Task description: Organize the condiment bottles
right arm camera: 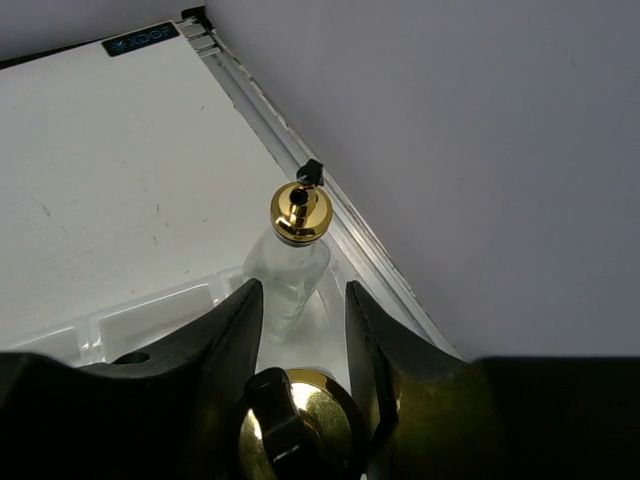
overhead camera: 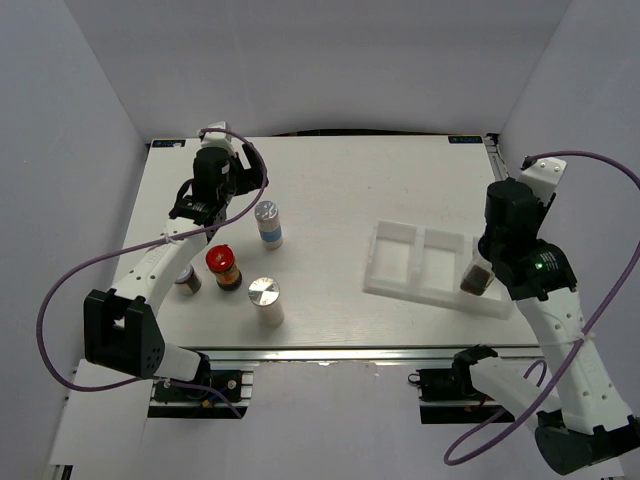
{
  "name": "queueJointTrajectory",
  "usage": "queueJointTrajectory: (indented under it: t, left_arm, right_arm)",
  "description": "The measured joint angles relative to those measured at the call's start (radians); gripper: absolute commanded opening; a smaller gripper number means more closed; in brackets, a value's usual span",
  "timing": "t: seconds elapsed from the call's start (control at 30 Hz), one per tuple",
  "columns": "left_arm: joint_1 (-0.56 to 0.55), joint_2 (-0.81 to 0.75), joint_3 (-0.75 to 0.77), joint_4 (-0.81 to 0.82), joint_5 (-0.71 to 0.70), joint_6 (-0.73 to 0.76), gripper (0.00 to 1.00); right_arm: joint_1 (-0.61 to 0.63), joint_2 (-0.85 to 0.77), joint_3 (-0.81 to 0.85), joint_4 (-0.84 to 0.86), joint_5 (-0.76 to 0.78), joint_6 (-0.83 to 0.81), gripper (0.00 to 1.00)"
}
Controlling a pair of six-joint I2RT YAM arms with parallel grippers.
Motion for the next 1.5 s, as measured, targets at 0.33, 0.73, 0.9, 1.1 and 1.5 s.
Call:
queueJointTrajectory:
  t: [0.33, 0.73, 0.9, 1.1, 1.5]
  left_arm:
    - [0.000, 0.000, 0.000, 0.000, -0.008, 0.018, 0.98]
    - [0.000, 0.016, 0.000, 0.000, -0.006, 0.028, 0.98]
    - [0.000, 0.030, 0.000, -0.001, -0.001, 0.029, 0.98]
    - [0.000, 0.030, 0.000, -0.001, 0.002, 0.029, 0.98]
    - [0.000, 0.030, 0.000, -0.013, -0.028, 0.028, 0.98]
  right_arm:
    - [-0.171, 0.009, -0.031, 0.121, -0.050, -0.082, 0.00]
    - [-0.235, -0.021, -0.282, 0.363, -0.161, -0.107, 0.00]
    - [-0.238, -0.043, -0.355, 0.433, -0.181, -0.102, 0.00]
    - [-0.240, -0.091, -0.426, 0.454, -0.201, -0.066, 0.44]
    - [-0.240, -0.132, -0.391, 0.391, -0.216, 0.031, 0.89]
